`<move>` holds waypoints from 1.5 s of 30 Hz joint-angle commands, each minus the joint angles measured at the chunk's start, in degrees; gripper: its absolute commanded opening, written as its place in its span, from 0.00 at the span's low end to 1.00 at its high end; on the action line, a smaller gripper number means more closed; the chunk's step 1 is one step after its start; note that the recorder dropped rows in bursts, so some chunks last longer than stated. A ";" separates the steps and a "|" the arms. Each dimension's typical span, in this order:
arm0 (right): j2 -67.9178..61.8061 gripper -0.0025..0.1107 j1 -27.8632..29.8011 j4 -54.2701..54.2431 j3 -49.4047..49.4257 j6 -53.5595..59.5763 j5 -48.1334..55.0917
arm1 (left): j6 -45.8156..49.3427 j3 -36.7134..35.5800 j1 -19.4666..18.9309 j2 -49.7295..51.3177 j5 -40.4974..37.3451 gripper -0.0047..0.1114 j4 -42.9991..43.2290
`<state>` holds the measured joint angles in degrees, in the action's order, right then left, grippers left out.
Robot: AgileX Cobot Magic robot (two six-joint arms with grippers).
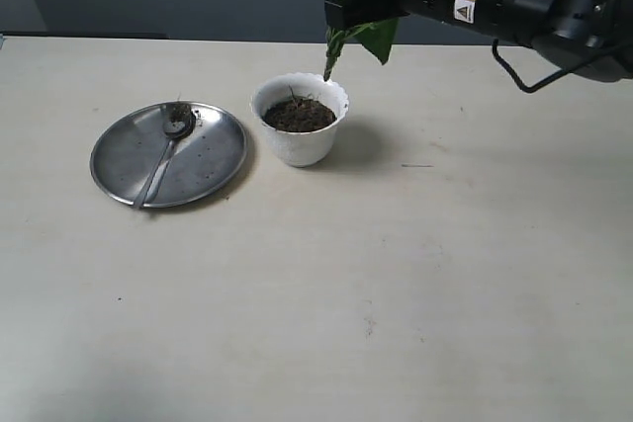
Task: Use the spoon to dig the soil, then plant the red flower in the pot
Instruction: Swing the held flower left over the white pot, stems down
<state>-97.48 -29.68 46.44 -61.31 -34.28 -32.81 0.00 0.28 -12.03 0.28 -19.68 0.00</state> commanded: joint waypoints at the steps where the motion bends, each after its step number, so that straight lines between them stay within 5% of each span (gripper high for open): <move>1: -3.30 0.02 -0.03 1.78 -3.04 -3.14 -1.04 | 0.00 -0.28 0.29 -0.28 0.53 0.04 -0.34; 45: -10.39 0.02 -3.61 12.22 -11.09 -13.72 7.17 | 0.00 -0.28 0.29 -0.28 0.53 0.04 -0.34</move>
<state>-107.54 -33.25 58.45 -72.10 -47.80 -25.10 0.00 0.28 -12.03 0.28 -19.68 0.00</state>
